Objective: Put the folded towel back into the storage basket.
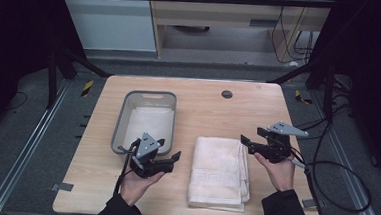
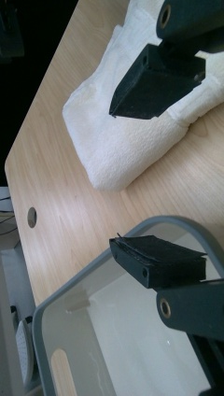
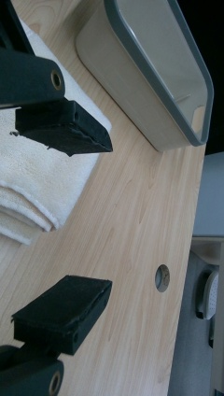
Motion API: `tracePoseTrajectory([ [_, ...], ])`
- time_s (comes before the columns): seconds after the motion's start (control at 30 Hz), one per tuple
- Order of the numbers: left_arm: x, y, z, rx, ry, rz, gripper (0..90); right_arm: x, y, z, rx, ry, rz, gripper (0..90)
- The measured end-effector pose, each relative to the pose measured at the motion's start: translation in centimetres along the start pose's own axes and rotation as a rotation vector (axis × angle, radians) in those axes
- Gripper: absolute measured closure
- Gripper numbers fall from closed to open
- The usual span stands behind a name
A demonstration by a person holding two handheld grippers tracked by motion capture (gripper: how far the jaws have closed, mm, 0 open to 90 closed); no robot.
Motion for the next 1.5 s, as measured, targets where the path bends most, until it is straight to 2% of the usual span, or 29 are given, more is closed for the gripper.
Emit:
tracePoseTrajectory([
  [0.27, 1.1, 1.5, -0.7, 0.041, -0.043, -0.011, 30.8, 0.6, -0.4, -0.6, -0.007, -0.042, 0.018, 28.1],
  [0.67, 3.1, 3.1, -2.1, 0.082, -0.116, -0.015, 31.0, 2.1, -0.2, -1.5, -0.017, -0.096, -0.011, 28.4],
  [0.73, 3.4, 3.2, -2.4, 0.086, -0.122, -0.014, 30.9, 2.4, -0.1, -1.7, -0.015, -0.106, -0.017, 28.3],
  [0.8, 3.8, 3.4, -2.7, 0.087, -0.135, -0.019, 30.8, 2.7, -0.2, -1.9, -0.015, -0.121, 0.004, 28.2],
  [1.0, 4.7, 3.9, -3.4, 0.095, -0.168, -0.032, 30.6, 3.6, -0.6, -2.6, -0.028, -0.163, 0.018, 28.4],
  [1.1, 5.1, 3.9, -3.7, 0.094, -0.182, -0.035, 30.7, 4.0, -0.6, -2.8, -0.038, -0.162, -0.013, 28.9],
  [1.23, 5.6, 4.0, -4.1, 0.094, -0.196, -0.033, 30.7, 4.4, -0.1, -2.8, -0.028, -0.166, -0.02, 28.9],
  [1.33, 5.8, 4.1, -4.2, 0.097, -0.203, -0.031, 30.7, 4.6, 0.0, -2.8, -0.025, -0.168, -0.021, 28.9],
  [1.5, 6.5, 4.5, -4.7, 0.105, -0.223, -0.038, 31.0, 5.5, -0.2, -3.3, -0.02, -0.207, -0.006, 28.9],
])
Point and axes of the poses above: each handheld gripper's, and its own axes: z roughly backward along the jaws, x roughly out of its underside, y roughly to its right, the point moved 2 cm from there along -z, roughly forward along the jaws, and after that the axes turned 15 degrees about y, right-handed, at the moved point
